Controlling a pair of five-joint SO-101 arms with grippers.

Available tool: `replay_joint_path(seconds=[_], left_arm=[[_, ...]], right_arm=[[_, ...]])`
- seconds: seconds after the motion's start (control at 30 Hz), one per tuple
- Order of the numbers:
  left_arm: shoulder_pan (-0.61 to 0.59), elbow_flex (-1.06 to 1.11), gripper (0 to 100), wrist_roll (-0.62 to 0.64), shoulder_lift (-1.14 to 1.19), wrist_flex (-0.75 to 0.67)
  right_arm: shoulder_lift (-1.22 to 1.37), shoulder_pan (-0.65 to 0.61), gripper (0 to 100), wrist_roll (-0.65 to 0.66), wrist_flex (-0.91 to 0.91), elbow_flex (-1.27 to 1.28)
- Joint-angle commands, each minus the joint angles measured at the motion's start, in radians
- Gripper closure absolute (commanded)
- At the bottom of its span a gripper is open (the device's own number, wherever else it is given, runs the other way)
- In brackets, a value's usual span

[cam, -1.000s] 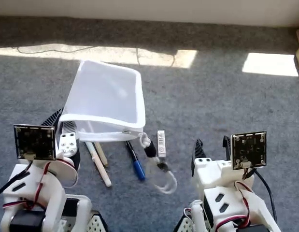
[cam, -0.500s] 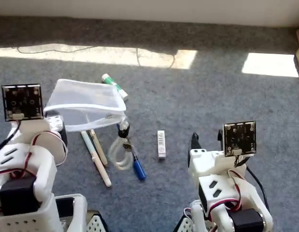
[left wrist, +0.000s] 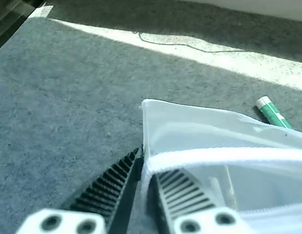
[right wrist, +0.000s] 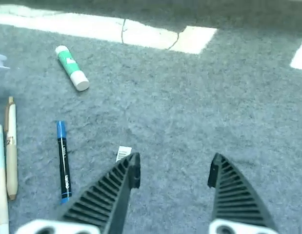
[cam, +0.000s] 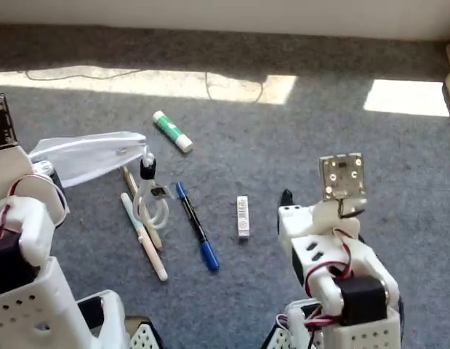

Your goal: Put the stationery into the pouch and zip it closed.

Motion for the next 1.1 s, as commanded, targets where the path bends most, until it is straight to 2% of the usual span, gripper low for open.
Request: replay_joint_path(seconds=[0.0, 0.23, 0.5, 0.83, 1.07], left_arm=[[-0.073, -0.047, 99, -0.006, 0.005, 0.02], [-0.087, -0.007, 99, -0.003, 0.005, 0.048], [-0.088, 0.064, 99, -0.002, -0.001, 0.046], [-0.151, 0.065, 99, 0.032, -0.001, 0.044], [-0.188, 0.067, 99, 0.032, -0.001, 0.044]], right_arm=[[0.171, -0.091, 78.3, 0.015, -0.033, -0.113], [0.453, -0.251, 78.3, 0.015, -0.177, -0.243], [0.785, -0.337, 77.8, 0.017, -0.414, -0.323], [1.194, -0.404, 77.8, 0.017, -0.433, -0.647], [1.442, -0.42, 77.8, 0.12, -0.433, -0.852]])
